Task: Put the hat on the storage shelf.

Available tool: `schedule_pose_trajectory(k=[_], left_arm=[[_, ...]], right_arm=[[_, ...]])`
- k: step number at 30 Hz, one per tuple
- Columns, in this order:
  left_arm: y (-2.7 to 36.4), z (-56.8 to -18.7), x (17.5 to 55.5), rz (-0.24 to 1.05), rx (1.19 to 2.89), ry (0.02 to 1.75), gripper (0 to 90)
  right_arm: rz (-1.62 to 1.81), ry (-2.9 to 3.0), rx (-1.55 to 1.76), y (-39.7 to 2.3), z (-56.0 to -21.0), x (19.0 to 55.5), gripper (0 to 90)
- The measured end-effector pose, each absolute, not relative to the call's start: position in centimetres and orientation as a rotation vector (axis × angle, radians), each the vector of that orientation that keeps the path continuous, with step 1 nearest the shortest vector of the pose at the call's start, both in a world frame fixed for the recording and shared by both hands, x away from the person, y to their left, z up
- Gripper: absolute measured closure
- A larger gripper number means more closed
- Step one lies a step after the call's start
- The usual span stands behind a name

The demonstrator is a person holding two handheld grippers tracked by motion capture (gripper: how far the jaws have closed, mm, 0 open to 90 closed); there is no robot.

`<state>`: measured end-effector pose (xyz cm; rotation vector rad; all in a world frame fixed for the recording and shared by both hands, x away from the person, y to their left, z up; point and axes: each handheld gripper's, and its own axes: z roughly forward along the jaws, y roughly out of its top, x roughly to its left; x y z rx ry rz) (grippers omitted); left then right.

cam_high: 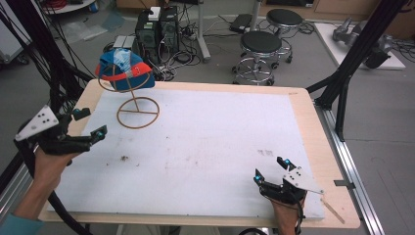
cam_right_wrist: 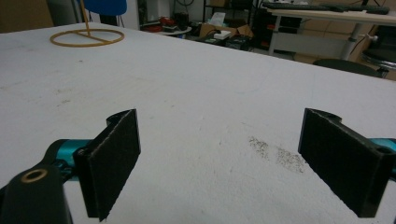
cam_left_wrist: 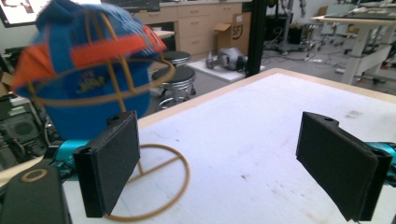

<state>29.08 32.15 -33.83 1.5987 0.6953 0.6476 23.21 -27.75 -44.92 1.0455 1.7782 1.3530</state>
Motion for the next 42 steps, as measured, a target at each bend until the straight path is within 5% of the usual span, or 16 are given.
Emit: schedule_pose_trajectory(k=[22,42], left_arm=[[31.3,-43.7,25.4,0.685,1.558,0.730,14.0],[31.7,-45.1,25.5,0.676,1.547,0.796,13.6]], right_arm=[[1.392,1.730,1.061,-28.1,-45.0,22.9,11.7],[1.412,1.717,1.053,-28.3,-45.0,22.9,11.7]])
